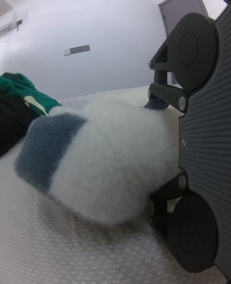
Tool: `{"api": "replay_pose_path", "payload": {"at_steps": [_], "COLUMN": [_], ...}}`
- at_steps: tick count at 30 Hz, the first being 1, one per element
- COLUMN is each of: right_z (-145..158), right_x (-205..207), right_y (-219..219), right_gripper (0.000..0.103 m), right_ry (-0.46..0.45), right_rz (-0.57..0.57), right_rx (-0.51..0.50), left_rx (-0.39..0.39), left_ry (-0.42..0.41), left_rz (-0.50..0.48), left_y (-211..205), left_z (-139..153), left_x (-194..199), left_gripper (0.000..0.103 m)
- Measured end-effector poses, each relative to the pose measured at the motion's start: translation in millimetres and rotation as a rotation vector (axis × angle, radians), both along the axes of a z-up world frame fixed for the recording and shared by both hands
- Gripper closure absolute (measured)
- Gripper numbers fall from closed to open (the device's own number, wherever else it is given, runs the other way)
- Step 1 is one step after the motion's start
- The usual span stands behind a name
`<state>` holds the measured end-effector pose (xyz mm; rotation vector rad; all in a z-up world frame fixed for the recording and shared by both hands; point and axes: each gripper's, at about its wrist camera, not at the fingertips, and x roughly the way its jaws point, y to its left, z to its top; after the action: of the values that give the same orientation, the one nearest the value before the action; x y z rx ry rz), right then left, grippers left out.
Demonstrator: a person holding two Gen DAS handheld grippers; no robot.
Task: Fold large clothes
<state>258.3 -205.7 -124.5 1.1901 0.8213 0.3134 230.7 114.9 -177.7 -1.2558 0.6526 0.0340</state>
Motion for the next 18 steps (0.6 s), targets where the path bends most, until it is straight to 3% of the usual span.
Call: {"api": "replay_pose_path", "payload": {"at_steps": [6, 9, 12, 14, 18], "right_z": [7, 3, 5, 7, 9], "right_x": [-7, -5, 1, 10, 15], "right_y": [-29, -35, -29, -23, -29], "right_gripper": [0.001, 0.001, 0.001, 0.009, 0.019], "right_ry": [-0.004, 0.011, -0.003, 0.009, 0.006], "right_rz": [-0.204, -0.214, -0.18, -0.143, -0.159], "right_rx": [-0.07, -0.022, -0.069, -0.153, -0.157], "left_rx": [0.032, 0.032, 0.022, 0.028, 0.049], "left_ry": [-0.004, -0.004, 0.0, 0.001, 0.002], "left_rz": [-0.005, -0.01, -0.017, -0.026, -0.034], "left_y": [0, 3, 6, 12, 19], "left_z": [6, 7, 6, 4, 6], "left_x": [2, 5, 7, 18, 20], "left_gripper": [0.041, 0.041, 0.041, 0.04, 0.04]}}
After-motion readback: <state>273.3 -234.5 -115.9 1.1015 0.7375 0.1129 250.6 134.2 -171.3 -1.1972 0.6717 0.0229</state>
